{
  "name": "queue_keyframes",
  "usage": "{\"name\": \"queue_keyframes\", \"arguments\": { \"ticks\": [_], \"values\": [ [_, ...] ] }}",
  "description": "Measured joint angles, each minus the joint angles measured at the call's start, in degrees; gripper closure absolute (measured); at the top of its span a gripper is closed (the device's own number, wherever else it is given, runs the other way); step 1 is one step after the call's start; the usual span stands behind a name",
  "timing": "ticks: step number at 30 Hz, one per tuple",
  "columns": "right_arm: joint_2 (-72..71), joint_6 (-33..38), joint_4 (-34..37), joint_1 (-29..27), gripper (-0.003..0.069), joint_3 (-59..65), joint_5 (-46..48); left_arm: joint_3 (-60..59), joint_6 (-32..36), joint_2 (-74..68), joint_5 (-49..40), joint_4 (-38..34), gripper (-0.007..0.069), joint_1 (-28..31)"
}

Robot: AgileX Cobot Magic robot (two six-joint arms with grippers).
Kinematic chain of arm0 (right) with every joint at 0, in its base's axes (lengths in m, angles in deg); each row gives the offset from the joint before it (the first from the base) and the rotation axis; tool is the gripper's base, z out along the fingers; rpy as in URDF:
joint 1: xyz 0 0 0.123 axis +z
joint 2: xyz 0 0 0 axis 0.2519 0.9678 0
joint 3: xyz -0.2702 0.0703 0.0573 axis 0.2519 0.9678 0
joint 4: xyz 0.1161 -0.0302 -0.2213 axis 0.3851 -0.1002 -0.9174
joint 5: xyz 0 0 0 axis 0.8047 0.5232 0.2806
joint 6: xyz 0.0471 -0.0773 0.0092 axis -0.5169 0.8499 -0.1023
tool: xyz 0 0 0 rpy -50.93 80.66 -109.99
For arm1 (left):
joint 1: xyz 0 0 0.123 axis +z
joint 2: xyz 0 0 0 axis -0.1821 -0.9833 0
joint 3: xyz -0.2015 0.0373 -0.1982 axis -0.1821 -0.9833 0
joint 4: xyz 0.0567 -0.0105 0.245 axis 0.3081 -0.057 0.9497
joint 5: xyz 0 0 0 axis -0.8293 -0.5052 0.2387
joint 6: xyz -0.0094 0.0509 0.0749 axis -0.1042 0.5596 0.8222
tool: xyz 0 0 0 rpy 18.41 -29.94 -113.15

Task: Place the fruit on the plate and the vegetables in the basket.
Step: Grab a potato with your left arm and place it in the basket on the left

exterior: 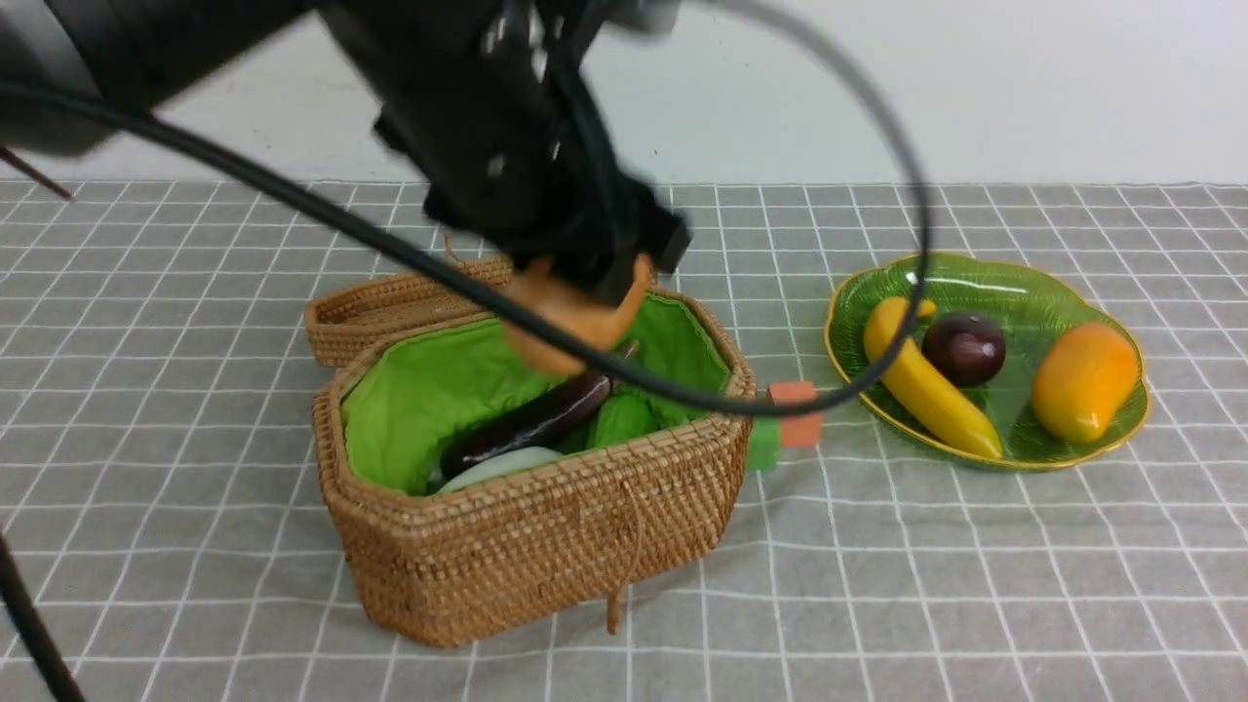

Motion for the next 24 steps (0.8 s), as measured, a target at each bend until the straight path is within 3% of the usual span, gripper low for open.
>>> {"name": "queue_keyframes", "arguments": {
  "ticks": [6,15,24],
  "values": [
    [0.0,0.0,0.0,0.0,0.0419,0.0,0.0,-5.39,-3.33,-2.81,5.92,2.4,0.0202,0.7],
    [0.0,0.0,0.0,0.0,0.0419,0.0,0.0,-5.51,-5.95,-4.33,7.17,4.28,0.0202,0.7],
    [0.0,0.0,0.0,0.0,0.0419,0.0,0.0,-5.51,-5.99,-4.33,7.07,4.06,0.0113,0.7]
  ]
}}
